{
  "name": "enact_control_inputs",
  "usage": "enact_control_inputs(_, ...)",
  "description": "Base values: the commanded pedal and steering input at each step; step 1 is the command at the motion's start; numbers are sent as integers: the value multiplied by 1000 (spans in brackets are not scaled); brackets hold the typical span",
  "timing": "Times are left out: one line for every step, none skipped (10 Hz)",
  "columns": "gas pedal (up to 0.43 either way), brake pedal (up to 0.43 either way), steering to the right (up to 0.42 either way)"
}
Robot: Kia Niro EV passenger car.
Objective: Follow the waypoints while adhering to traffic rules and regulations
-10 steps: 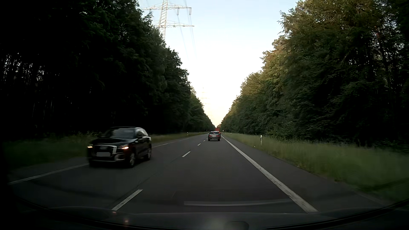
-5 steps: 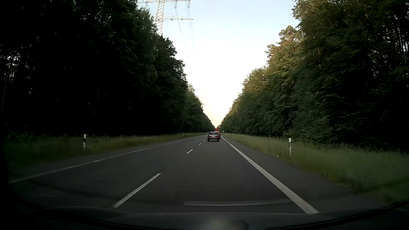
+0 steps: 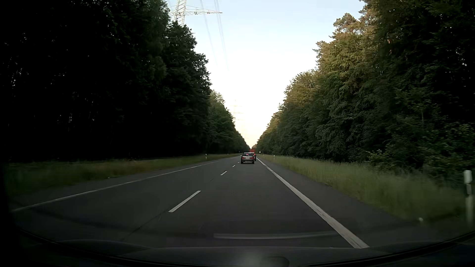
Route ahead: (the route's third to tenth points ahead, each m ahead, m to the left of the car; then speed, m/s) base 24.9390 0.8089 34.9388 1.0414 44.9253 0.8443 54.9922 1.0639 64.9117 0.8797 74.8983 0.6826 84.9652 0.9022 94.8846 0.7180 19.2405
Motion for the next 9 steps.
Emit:
enact_control_inputs(67,18,1)
enact_control_inputs(67,18,1)
enact_control_inputs(67,18,1)
enact_control_inputs(67,18,1)
enact_control_inputs(67,24,2)
enact_control_inputs(67,18,1)
enact_control_inputs(67,24,1)
enact_control_inputs(67,18,1)
enact_control_inputs(67,24,1)
